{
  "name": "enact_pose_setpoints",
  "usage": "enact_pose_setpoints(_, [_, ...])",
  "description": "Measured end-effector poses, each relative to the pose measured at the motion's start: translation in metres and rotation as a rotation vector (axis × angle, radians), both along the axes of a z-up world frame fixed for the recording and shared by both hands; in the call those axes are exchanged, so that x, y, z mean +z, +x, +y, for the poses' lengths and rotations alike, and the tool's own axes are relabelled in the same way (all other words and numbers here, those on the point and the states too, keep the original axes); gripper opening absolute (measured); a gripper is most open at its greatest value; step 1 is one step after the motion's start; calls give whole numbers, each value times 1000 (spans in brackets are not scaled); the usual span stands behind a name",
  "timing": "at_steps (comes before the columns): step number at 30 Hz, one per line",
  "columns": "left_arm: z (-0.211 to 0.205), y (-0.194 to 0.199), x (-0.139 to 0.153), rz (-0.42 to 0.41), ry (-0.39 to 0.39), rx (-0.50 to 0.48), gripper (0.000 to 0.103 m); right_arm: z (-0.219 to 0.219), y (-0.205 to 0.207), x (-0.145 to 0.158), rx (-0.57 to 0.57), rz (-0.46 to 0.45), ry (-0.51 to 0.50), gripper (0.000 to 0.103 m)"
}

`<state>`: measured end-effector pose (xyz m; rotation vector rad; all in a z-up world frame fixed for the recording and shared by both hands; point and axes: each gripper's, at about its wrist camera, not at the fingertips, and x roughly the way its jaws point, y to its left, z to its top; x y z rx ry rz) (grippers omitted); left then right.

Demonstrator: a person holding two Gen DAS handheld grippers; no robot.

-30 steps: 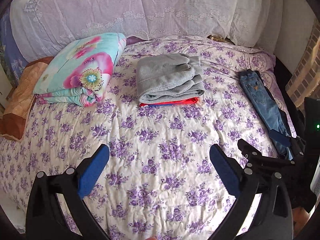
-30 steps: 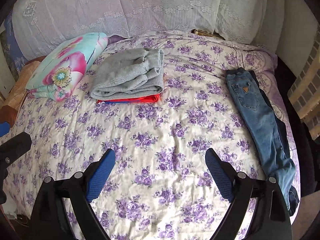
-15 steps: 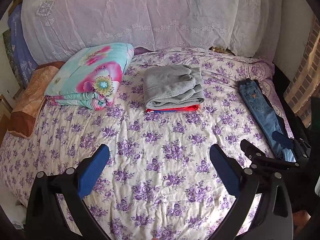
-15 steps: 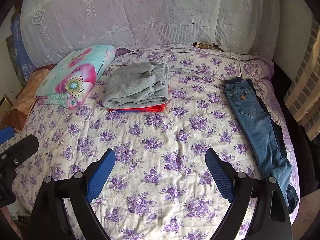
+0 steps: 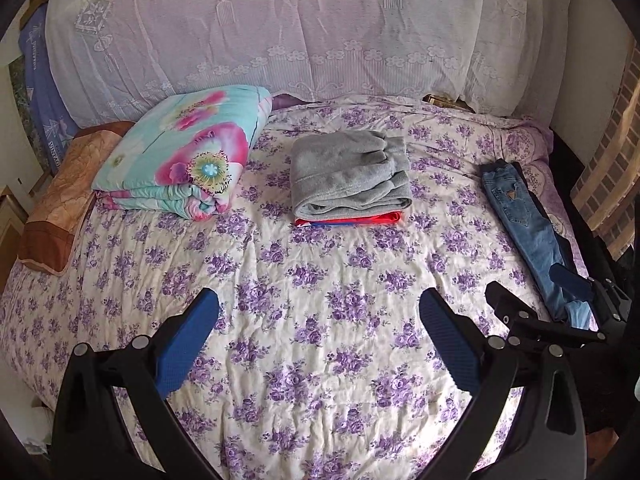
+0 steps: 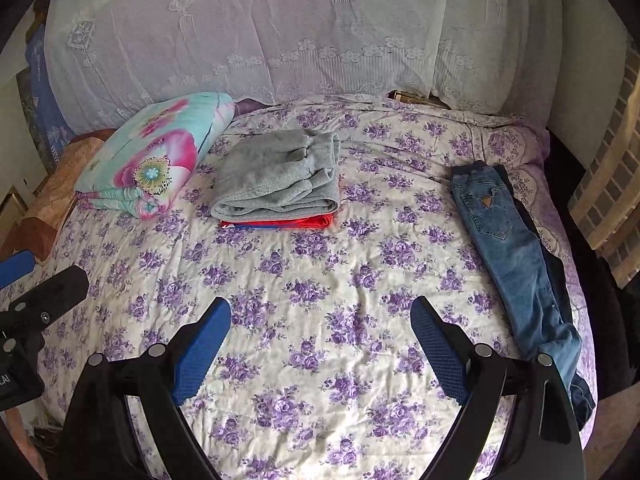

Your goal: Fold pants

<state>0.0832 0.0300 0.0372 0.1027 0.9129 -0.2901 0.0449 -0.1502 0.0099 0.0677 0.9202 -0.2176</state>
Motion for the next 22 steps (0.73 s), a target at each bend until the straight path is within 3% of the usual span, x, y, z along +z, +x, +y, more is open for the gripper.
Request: enact_pose_setpoints(22, [-3,6,-5,23,12,7,98,0,2,-4,6,5,5,92])
